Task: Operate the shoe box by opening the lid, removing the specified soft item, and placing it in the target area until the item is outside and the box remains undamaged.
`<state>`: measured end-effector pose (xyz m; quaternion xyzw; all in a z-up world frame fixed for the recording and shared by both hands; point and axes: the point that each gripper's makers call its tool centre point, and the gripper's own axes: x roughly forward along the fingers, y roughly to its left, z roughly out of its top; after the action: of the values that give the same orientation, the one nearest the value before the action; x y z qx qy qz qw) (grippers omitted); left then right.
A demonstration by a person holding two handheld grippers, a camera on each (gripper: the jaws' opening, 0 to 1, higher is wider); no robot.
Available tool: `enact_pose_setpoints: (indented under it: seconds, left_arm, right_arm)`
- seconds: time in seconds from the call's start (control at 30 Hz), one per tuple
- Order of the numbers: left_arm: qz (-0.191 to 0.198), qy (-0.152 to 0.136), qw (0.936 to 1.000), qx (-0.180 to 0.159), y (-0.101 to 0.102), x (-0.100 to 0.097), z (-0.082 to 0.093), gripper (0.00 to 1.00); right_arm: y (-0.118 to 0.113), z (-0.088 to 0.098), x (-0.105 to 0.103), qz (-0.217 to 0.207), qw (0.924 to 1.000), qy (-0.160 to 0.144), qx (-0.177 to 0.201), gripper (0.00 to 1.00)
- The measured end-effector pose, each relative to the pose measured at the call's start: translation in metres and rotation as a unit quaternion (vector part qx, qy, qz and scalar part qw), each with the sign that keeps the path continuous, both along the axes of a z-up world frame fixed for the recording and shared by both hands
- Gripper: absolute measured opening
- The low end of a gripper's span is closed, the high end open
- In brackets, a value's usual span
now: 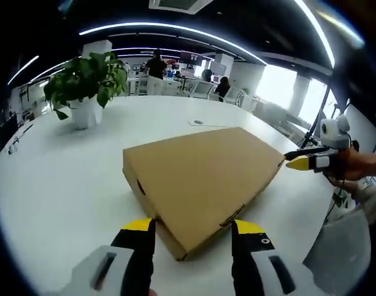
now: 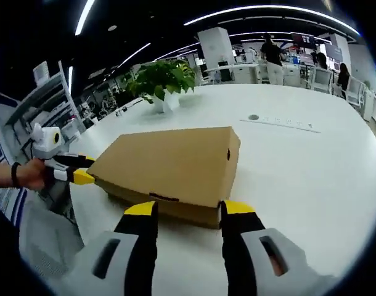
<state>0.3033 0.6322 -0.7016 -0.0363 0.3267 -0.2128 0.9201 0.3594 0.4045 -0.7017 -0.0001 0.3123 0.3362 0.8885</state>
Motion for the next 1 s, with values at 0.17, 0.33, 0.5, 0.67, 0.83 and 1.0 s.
enact_pose_setpoints:
  seconds: [0.17, 0.33, 0.5, 0.67, 0.83, 1.0]
  left_arm:
    - [0.0, 0.0, 1.0, 0.002, 0.0, 0.0, 0.0, 0.5]
    - [0.009, -0.005, 0.9999, 0.013, 0.003, 0.003, 0.006, 0.48]
    - [0.016, -0.013, 0.9998, -0.001, 0.005, 0.002, 0.015, 0.48]
    - [0.021, -0.022, 0.9995, -0.002, 0.004, 0.003, 0.027, 0.47]
    - [0.03, -0.033, 0.9989, -0.014, 0.005, 0.005, 0.041, 0.48]
    - [0.029, -0.046, 0.9984, -0.016, 0.006, 0.008, 0.053, 0.47]
  right_arm:
    - [-0.001, -0.002, 0.007, -0.008, 0.9995, -0.002, -0.029, 0.29]
    - [-0.001, 0.003, 0.007, -0.02, 0.9996, -0.003, -0.018, 0.28]
    - [-0.001, 0.014, 0.006, -0.028, 0.9995, -0.011, -0.004, 0.28]
    - [-0.001, 0.03, 0.009, -0.04, 0.9988, -0.022, 0.016, 0.28]
    - [0.0, 0.044, 0.013, -0.05, 0.9975, -0.035, 0.037, 0.28]
    - [0.001, 0.061, 0.021, -0.052, 0.9963, -0.05, 0.047, 0.27]
